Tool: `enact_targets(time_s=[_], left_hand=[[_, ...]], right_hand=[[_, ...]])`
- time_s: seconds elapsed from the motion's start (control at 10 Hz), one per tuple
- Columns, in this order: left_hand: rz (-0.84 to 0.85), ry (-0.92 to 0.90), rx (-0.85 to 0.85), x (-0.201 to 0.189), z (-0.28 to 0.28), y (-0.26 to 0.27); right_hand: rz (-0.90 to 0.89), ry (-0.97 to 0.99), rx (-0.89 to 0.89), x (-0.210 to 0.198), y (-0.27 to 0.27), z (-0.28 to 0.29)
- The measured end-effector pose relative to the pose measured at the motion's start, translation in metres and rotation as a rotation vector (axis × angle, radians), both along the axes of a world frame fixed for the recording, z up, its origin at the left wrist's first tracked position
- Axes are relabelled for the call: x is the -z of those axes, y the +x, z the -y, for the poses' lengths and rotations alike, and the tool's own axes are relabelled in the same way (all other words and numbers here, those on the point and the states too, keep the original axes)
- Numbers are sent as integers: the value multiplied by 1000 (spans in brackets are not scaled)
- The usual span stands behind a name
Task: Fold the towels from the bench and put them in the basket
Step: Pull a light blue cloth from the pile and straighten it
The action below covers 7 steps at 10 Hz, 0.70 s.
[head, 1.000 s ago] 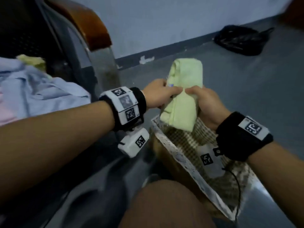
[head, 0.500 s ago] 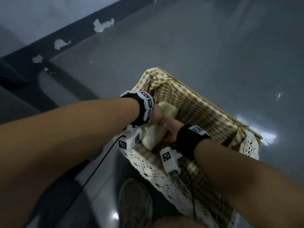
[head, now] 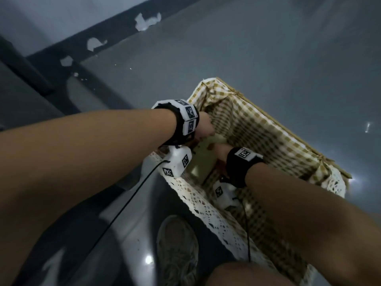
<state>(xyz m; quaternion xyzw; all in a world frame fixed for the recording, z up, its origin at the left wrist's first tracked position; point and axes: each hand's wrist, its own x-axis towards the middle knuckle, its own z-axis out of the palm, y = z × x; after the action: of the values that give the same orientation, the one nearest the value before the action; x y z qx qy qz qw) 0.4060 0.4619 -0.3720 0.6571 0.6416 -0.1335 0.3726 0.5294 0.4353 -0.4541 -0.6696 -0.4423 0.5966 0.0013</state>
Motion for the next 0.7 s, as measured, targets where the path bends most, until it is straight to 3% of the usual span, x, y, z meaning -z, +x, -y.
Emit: enact_targets(time_s=[0.1, 0.2, 0.4, 0.5, 0.7], left_hand=[[-18, 118, 103, -34, 21, -4], [61, 301, 40, -84, 49, -28], [138, 550, -123, -175, 134, -132], [88, 625, -239, -202, 188, -195], [14, 689, -455, -199, 304, -294]], right_hand=[[76, 222, -98, -49, -4, 0], [-19, 340, -191, -135, -31, 17], [-155, 474, -541, -238, -120, 60], [-261, 461, -706, -260, -182, 95], [-408, 519, -953, -260, -295, 174]])
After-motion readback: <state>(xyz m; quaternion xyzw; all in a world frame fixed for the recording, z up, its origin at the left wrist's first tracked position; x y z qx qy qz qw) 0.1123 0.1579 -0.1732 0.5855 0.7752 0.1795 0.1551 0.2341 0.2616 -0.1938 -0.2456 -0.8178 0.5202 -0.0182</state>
